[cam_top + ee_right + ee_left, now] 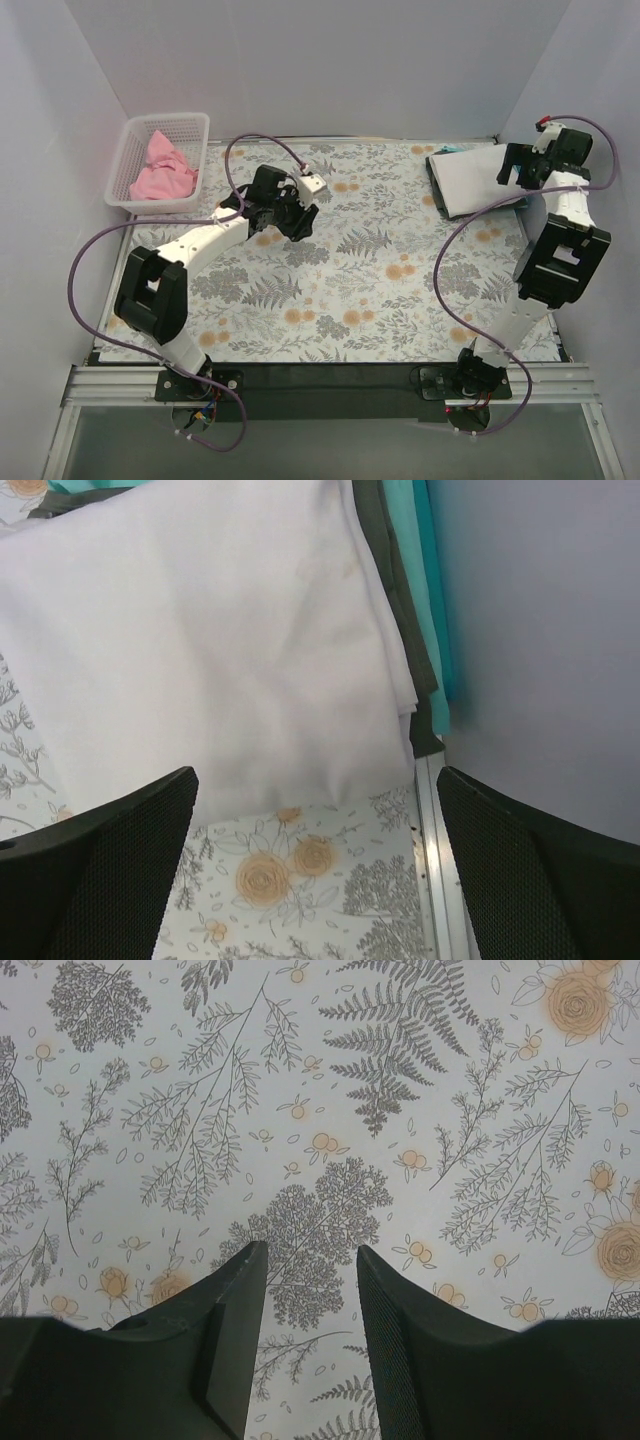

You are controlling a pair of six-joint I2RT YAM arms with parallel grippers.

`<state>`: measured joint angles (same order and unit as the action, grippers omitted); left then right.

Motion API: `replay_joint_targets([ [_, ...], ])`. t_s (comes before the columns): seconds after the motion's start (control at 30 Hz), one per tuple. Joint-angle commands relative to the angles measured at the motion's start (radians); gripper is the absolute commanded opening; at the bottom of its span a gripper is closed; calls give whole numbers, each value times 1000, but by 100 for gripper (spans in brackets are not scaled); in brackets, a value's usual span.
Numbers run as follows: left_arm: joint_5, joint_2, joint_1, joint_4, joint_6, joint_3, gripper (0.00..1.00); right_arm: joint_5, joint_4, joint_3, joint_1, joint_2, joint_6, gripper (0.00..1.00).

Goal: Fold and stack the t-shirts
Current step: Neatly place the folded tshirt to the corner

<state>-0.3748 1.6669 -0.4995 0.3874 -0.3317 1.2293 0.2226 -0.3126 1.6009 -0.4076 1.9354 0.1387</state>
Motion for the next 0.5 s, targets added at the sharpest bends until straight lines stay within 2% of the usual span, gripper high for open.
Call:
replay_joint_targets([
  [0.0, -13, -93, 13, -18, -24, -40, 40, -29, -65, -35, -10, -116, 93, 92],
  [0.23, -9, -165, 24, -44, -79, -117, 40, 63, -118, -160, 3, -226, 162, 69],
  [0.47, -73, -159, 125, 4, -188, -16, 40, 80, -94, -269, 85, -208, 157, 63],
])
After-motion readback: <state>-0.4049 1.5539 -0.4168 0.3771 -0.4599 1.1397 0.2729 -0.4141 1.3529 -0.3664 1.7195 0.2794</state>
